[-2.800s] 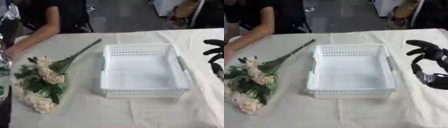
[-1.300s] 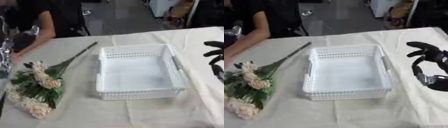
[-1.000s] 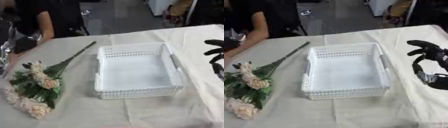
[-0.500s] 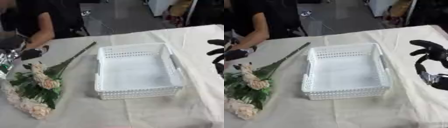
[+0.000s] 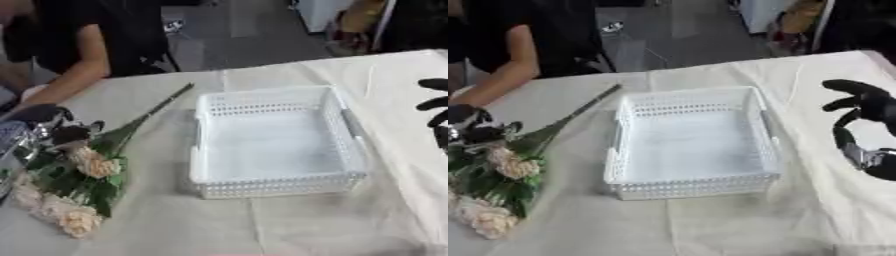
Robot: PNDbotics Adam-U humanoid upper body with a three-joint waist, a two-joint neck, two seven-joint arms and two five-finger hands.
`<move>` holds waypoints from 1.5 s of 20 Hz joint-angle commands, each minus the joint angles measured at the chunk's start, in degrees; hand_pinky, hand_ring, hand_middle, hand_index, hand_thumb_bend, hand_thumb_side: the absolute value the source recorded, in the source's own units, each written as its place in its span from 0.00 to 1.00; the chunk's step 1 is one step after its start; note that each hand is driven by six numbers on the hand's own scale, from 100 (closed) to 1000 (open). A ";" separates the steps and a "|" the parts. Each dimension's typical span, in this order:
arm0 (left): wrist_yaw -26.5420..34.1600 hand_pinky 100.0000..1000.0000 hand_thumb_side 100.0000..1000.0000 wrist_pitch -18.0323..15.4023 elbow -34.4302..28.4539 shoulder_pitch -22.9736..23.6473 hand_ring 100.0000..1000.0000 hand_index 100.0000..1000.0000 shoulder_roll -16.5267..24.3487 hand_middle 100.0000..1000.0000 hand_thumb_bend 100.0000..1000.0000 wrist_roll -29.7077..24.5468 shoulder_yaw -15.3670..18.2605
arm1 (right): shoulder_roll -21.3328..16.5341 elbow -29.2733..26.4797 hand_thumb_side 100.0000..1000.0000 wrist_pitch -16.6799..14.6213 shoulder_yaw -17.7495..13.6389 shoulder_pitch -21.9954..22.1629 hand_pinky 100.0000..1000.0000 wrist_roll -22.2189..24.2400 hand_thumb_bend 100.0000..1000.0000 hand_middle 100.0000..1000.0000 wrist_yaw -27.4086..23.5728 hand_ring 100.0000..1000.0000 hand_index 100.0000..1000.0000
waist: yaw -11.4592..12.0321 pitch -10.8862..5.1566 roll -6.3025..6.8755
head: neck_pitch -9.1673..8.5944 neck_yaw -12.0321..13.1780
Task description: Pick up objects on the table and place them in the box.
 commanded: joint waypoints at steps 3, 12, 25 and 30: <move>-0.50 0.95 1.00 -0.89 3.80 -0.75 0.84 0.86 0.06 0.78 0.64 -0.41 -0.47 | -0.88 -0.88 0.20 -0.18 -0.14 -0.98 0.63 0.38 0.00 0.98 -0.40 0.81 1.00 | 0.11 -0.32 -0.29 | 0.84 0.80; 0.46 0.96 1.00 -3.50 9.00 -3.07 0.84 0.86 -2.31 0.78 0.67 -0.04 -3.11 | -0.79 -0.84 0.19 -0.44 -0.01 -0.86 0.63 0.56 0.00 0.98 -0.44 0.81 1.00 | 0.11 -0.23 -0.53 | 0.74 1.15; -10.31 1.00 1.00 -16.17 8.39 -9.69 0.85 0.82 -0.75 0.75 0.92 -14.85 -7.65 | -0.81 -0.73 0.19 -0.55 0.18 -0.82 0.63 0.88 0.00 0.98 -0.49 0.81 1.00 | -0.01 -0.43 -0.35 | 0.50 1.32; -13.49 0.36 0.02 -26.16 13.83 -14.36 0.25 0.27 0.67 0.23 0.14 -25.07 -12.58 | -1.02 -0.71 0.20 -0.58 0.37 -0.91 0.63 1.11 0.00 0.98 -0.45 0.81 1.00 | -0.37 -0.55 0.08 | 0.33 1.43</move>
